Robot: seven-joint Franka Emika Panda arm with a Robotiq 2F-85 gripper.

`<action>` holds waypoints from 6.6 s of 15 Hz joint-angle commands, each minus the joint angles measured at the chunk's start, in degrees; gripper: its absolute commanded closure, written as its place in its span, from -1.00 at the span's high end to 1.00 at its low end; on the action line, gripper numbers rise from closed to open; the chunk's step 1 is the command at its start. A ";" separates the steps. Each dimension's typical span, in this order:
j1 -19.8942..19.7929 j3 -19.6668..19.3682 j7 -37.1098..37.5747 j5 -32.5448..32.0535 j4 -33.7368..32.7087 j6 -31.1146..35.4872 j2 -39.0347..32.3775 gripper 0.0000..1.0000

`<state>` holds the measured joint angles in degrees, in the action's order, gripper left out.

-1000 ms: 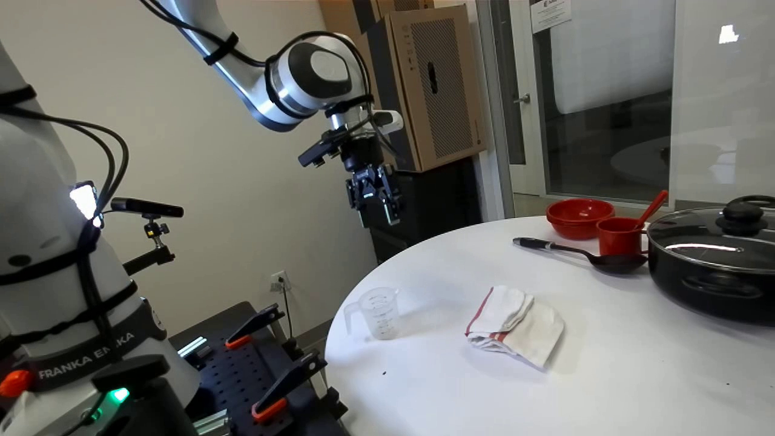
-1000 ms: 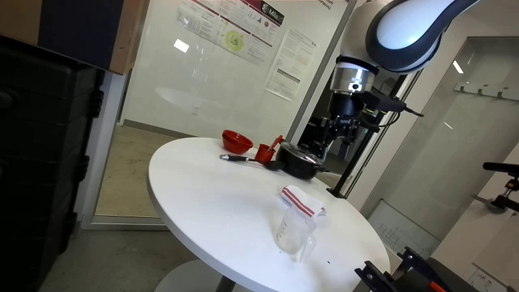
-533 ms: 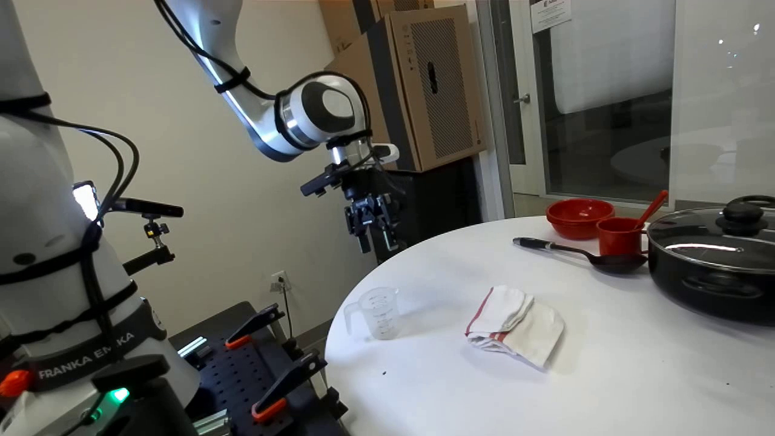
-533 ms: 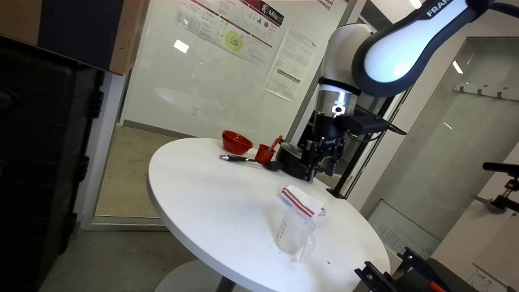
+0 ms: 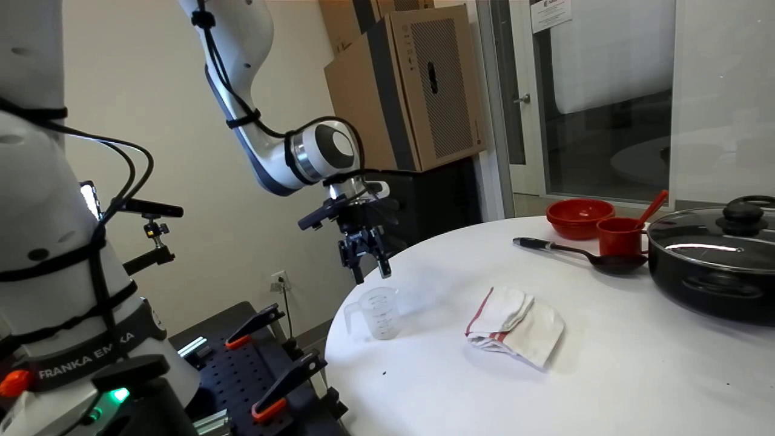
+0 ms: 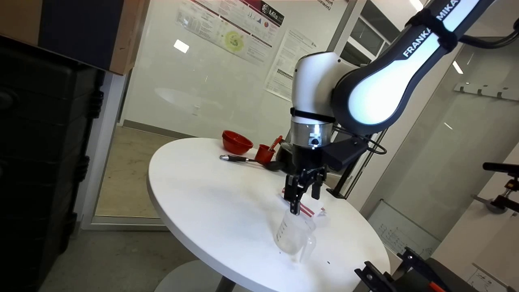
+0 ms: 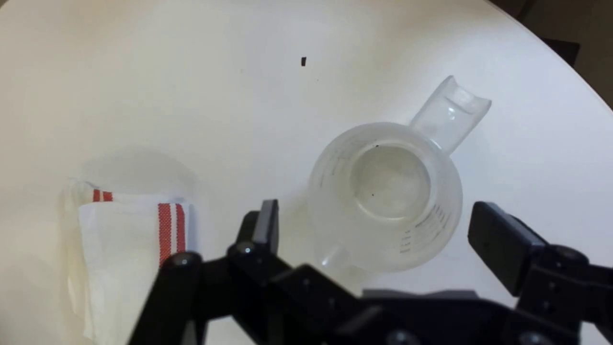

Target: Move the jar slightly to the left

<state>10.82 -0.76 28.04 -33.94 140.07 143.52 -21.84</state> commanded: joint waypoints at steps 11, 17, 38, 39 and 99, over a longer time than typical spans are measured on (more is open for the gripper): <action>4.79 -2.98 -0.79 1.08 -7.97 -2.48 -10.51 1.00; 4.46 -3.59 -2.15 1.15 -5.66 -1.69 -9.31 0.99; 0.38 3.53 -23.27 9.44 -1.03 -8.21 1.63 1.00; 0.46 3.86 -23.58 9.25 -1.45 -9.22 1.28 1.00; -3.35 1.63 -19.06 9.14 -19.79 -45.16 16.31 -0.98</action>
<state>9.21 0.13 8.99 -25.23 127.07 104.38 -6.71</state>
